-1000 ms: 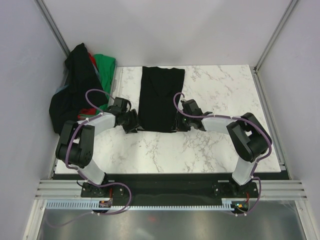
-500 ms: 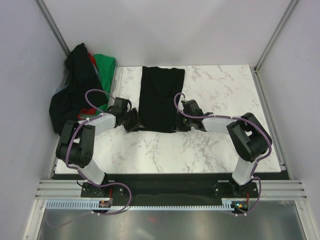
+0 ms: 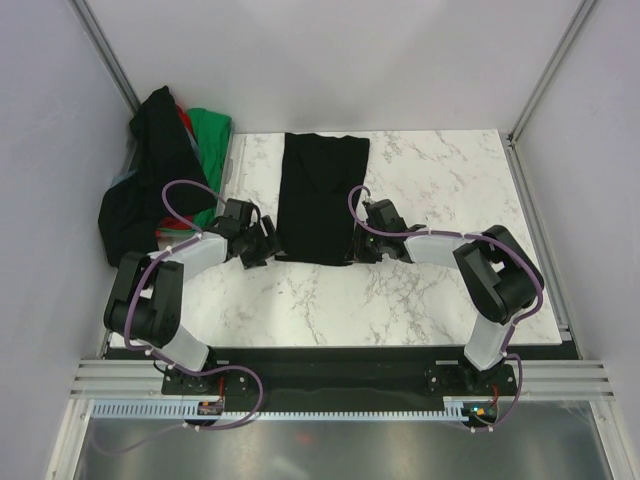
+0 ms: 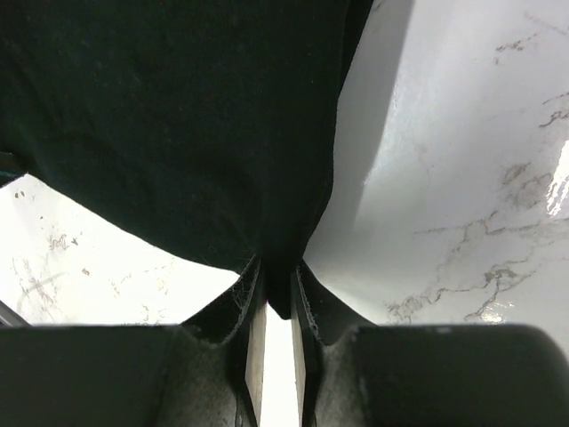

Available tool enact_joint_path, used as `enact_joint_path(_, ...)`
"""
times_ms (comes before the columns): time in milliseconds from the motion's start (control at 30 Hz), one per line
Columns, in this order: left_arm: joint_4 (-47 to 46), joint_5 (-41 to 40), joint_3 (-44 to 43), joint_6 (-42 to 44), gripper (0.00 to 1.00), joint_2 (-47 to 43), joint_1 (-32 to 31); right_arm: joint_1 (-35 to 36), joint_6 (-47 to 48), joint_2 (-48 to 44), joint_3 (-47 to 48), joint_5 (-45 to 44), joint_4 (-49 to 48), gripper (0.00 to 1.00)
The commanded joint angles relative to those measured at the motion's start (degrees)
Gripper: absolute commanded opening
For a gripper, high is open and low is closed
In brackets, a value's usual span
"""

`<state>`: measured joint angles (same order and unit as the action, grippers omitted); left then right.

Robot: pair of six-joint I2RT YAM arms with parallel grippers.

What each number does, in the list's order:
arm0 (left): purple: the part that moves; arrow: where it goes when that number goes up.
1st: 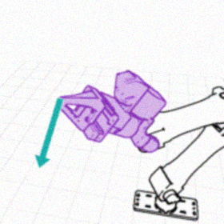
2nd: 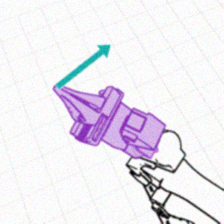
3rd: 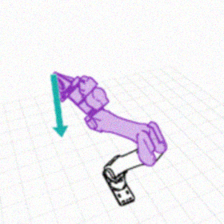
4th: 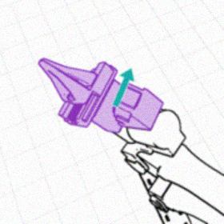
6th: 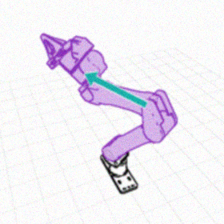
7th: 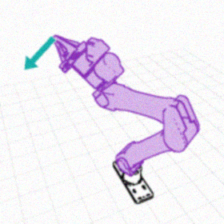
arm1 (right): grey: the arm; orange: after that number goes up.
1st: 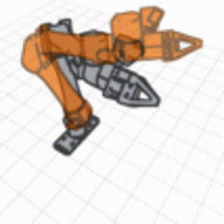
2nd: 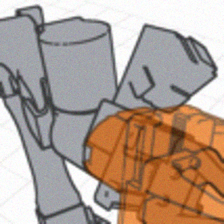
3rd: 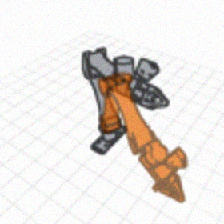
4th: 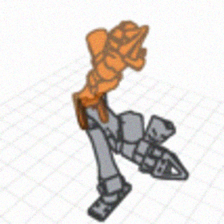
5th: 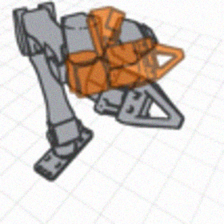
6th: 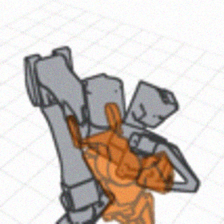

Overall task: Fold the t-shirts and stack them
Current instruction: Fold the tshirt

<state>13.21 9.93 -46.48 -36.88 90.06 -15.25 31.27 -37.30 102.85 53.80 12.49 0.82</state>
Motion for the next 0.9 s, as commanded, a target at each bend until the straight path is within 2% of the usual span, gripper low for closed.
enact_joint_path(0, 0.50, -2.73, 0.42, -0.82, 0.72, 0.46, 0.04, -0.42, 1.09, 1.39, -0.54, 0.08, 0.32, 0.22)
enact_joint_path(233, -1.78, -2.64, 0.78, -1.17, 0.58, 3.01, -0.14, -0.33, 1.35, 1.48, -0.36, 0.34, 0.32, 0.20)
enact_joint_path(333, -2.40, -2.12, 0.51, -1.17, 0.44, 3.72, -0.14, -0.42, 1.35, 1.65, -0.54, 0.34, 0.32, 0.18)
enact_joint_path(367, -2.66, -1.85, 0.51, -1.17, 0.35, 4.15, -0.05, -0.42, 1.35, 1.57, -0.54, 0.34, 0.32, 0.17)
enact_joint_path(433, -3.02, -1.67, 0.60, -1.26, 0.22, 4.24, -0.22, -0.33, 1.35, 1.83, -0.54, 0.43, 0.32, 0.04)
enact_joint_path(500, -2.93, -1.59, 0.34, -1.26, 0.02, 4.33, -0.31, -0.33, 1.35, 1.83, -0.63, 0.43, 0.24, 0.00)
enact_joint_path(700, 1.28, -1.23, 1.04, -2.31, 0.02, -1.89, -2.24, -0.42, 1.35, -1.33, -2.03, 0.25, 1.99, 0.00)
enact_joint_path(867, 7.87, -2.11, 2.00, -3.98, 0.02, -11.65, -7.32, -0.24, 0.74, -10.11, -6.50, -0.36, 5.77, 0.00)
